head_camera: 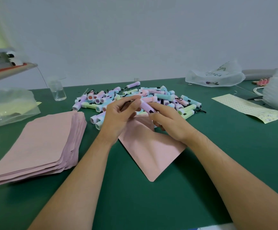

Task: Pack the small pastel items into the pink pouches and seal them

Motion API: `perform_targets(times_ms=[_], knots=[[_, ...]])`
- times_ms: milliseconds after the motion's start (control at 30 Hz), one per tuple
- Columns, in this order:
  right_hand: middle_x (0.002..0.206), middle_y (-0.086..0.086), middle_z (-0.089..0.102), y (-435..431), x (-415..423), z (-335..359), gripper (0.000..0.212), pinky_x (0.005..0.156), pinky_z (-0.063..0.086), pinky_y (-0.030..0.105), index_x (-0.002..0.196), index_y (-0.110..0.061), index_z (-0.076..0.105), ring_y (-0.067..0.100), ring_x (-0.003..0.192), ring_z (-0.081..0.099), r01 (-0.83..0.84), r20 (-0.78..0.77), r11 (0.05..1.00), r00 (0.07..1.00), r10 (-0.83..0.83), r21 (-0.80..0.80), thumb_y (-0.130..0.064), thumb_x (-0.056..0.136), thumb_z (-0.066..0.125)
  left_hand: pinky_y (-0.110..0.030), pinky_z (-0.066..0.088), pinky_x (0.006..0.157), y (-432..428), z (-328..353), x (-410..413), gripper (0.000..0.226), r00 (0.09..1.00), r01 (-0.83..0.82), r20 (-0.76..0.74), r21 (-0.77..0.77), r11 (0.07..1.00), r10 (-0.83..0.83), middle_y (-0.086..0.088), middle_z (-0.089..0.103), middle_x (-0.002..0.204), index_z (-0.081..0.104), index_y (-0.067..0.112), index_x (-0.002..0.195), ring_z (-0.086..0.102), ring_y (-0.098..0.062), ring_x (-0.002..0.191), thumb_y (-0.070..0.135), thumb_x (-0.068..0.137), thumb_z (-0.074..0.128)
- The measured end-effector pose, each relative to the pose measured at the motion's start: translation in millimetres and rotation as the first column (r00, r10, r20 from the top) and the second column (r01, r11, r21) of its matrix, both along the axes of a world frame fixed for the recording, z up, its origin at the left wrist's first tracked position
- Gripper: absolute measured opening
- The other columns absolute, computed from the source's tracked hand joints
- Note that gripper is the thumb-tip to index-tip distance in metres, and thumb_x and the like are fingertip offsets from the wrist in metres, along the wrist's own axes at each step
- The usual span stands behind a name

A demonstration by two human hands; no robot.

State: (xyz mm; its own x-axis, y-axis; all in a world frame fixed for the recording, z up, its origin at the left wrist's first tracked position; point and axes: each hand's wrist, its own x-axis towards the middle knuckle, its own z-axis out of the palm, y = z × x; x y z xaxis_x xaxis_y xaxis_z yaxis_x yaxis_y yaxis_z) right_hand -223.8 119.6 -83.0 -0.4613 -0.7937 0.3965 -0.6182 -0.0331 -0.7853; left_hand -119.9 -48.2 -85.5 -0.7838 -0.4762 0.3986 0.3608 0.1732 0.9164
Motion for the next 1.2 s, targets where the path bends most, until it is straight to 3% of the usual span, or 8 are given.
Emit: perform_targets(times_ms=[133, 367, 500, 667, 800, 933, 1067, 1200], knots=[[0.080, 0.000, 0.056, 0, 2, 2, 0.019, 0.067, 0.036, 0.029, 0.101, -0.010, 0.063, 0.013, 0.071, 0.047, -0.002, -0.004, 1.000, 1.000, 0.003, 0.026, -0.016, 0.106, 0.046, -0.024, 0.059, 0.084, -2, -3, 0, 0.014, 0.996, -0.066, -0.055, 0.024, 0.998, 0.067, -0.005, 0.081, 0.104, 0.084, 0.028, 0.107, 0.072, -0.017, 0.093, 0.027, 0.095, 0.078], [0.076, -0.004, 0.049, -8, 6, 2, 0.033, 0.065, 0.037, 0.032, 0.092, -0.005, 0.053, 0.014, 0.067, 0.042, 0.108, -0.019, 0.994, 0.994, -0.109, -0.023, -0.028, 0.112, 0.041, -0.034, 0.062, 0.093, 10, -2, -5, 0.015, 0.981, -0.150, -0.125, -0.030, 0.988, 0.146, 0.007, 0.081, 0.108, 0.079, 0.036, 0.111, 0.073, -0.017, 0.105, 0.027, 0.102, 0.070], [0.075, -0.006, 0.048, -13, 8, 2, 0.032, 0.066, 0.035, 0.035, 0.085, -0.013, 0.050, 0.014, 0.066, 0.040, 0.154, 0.038, 0.986, 0.988, -0.152, -0.069, -0.030, 0.111, 0.041, -0.022, 0.058, 0.086, 14, 1, -7, 0.017, 0.917, -0.335, -0.239, -0.030, 0.942, 0.319, 0.006, 0.082, 0.101, 0.083, 0.013, 0.110, 0.077, -0.010, 0.095, 0.018, 0.094, 0.080], [0.083, 0.003, 0.054, -22, 15, 1, 0.031, 0.065, 0.039, 0.037, 0.103, -0.003, 0.060, 0.017, 0.067, 0.046, 0.204, 0.133, 0.969, 0.974, -0.186, -0.141, -0.028, 0.111, 0.043, -0.023, 0.058, 0.079, 16, 3, -6, 0.008, 0.892, -0.383, -0.264, -0.007, 0.924, 0.368, 0.005, 0.082, 0.089, 0.085, 0.014, 0.098, 0.076, -0.009, 0.082, 0.017, 0.091, 0.082], [0.088, 0.019, 0.058, -24, 19, 1, 0.032, 0.067, 0.043, 0.038, 0.099, -0.001, 0.059, 0.022, 0.066, 0.050, 0.238, 0.135, 0.951, 0.968, -0.214, -0.196, -0.026, 0.111, 0.043, -0.033, 0.062, 0.072, 24, 1, -8, 0.011, 0.915, -0.347, -0.194, 0.074, 0.935, 0.355, 0.000, 0.081, 0.087, 0.084, 0.020, 0.092, 0.078, -0.023, 0.086, 0.022, 0.096, 0.074], [0.095, 0.002, 0.068, -19, 20, 4, 0.027, 0.081, 0.049, 0.029, 0.122, -0.009, 0.061, 0.017, 0.089, 0.065, 0.241, 0.107, 0.947, 0.969, -0.223, -0.213, -0.025, 0.112, 0.041, -0.024, 0.059, 0.066, 28, -1, -12, 0.013, 0.948, -0.271, -0.136, 0.119, 0.955, 0.286, -0.001, 0.081, 0.096, 0.083, 0.013, 0.100, 0.080, -0.022, 0.090, 0.019, 0.096, 0.073], [0.105, -0.008, 0.072, -17, 17, 5, 0.027, 0.094, 0.051, 0.027, 0.126, -0.011, 0.060, 0.004, 0.104, 0.067, 0.233, 0.162, 0.945, 0.967, -0.199, -0.231, -0.024, 0.112, 0.041, -0.027, 0.060, 0.081, 29, -3, -12, 0.011, 0.962, -0.223, -0.148, 0.053, 0.973, 0.229, 0.001, 0.082, 0.093, 0.083, 0.015, 0.101, 0.079, -0.017, 0.094, 0.020, 0.097, 0.074], [0.114, -0.006, 0.072, -17, 14, 4, 0.025, 0.098, 0.051, 0.029, 0.131, -0.014, 0.057, 0.005, 0.110, 0.067, 0.207, 0.174, 0.957, 0.970, -0.172, -0.205, -0.024, 0.111, 0.045, -0.046, 0.056, 0.103, 28, -5, -11, 0.013, 0.973, -0.205, -0.121, -0.057, 0.977, 0.197, 0.004, 0.082, 0.101, 0.083, 0.019, 0.105, 0.075, -0.016, 0.108, 0.026, 0.099, 0.074]])
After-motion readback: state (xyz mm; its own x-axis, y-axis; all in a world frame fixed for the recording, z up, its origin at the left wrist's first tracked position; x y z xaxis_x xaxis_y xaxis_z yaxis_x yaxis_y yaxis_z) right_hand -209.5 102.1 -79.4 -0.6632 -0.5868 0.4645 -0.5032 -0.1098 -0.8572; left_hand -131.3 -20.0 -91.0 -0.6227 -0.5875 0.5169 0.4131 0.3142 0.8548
